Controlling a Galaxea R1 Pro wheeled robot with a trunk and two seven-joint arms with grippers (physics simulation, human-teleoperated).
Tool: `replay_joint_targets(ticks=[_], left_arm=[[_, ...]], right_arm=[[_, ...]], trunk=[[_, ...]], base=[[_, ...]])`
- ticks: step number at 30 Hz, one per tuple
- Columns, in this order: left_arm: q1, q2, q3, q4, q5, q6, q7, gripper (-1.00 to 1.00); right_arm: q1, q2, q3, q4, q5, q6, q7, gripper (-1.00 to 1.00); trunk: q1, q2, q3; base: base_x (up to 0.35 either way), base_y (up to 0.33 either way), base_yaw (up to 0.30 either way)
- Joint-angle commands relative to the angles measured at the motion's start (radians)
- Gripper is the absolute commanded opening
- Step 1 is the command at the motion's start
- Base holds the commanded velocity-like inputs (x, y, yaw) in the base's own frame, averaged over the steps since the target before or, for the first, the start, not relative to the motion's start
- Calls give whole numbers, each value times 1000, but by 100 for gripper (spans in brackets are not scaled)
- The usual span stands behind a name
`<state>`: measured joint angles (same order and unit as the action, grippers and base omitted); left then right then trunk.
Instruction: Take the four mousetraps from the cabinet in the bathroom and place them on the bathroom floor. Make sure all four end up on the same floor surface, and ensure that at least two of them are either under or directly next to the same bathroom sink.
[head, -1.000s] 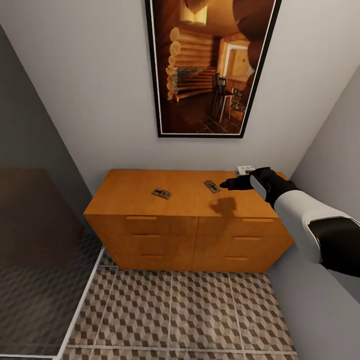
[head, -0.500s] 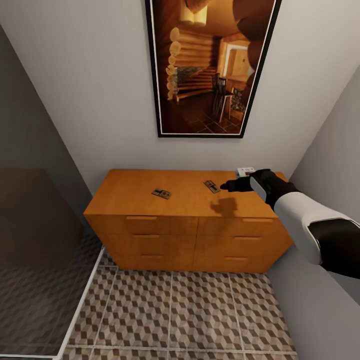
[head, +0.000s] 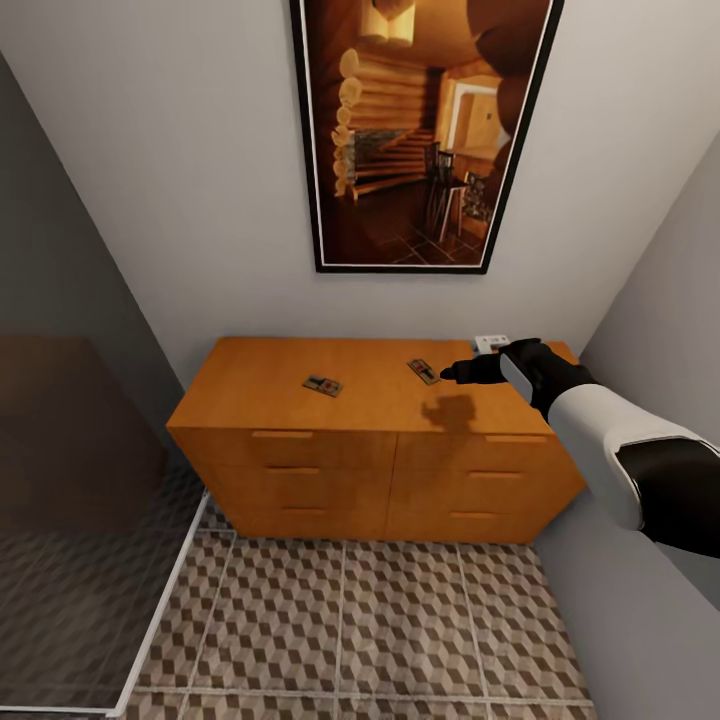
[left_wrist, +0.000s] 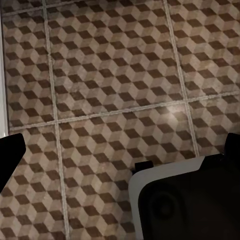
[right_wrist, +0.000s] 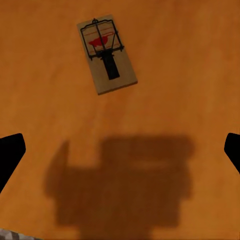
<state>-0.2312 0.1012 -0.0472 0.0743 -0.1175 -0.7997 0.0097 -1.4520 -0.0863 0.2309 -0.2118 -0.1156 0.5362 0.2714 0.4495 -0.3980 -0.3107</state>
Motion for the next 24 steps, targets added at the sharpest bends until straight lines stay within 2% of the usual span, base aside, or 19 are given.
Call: replay_joint_targets(ticks=[1,11,24], left_arm=[[-2,0,-4,4,-1,-6,1,100],[-2,0,-4,4,-1,-6,1,100],[-2,0,-4,4,-1,-6,1,100]], right_arm=[[-1,-1,8,-1,-10,5,0,100],[-1,-1,8,-1,-10,5,0,100],[0,-1,8,-1,-10,5,0,100]], trunk=[[1,-2,-3],[1,-2,-17],[1,-2,-20]], base=[[0,0,0],[0,5,0],[36,28,0]])
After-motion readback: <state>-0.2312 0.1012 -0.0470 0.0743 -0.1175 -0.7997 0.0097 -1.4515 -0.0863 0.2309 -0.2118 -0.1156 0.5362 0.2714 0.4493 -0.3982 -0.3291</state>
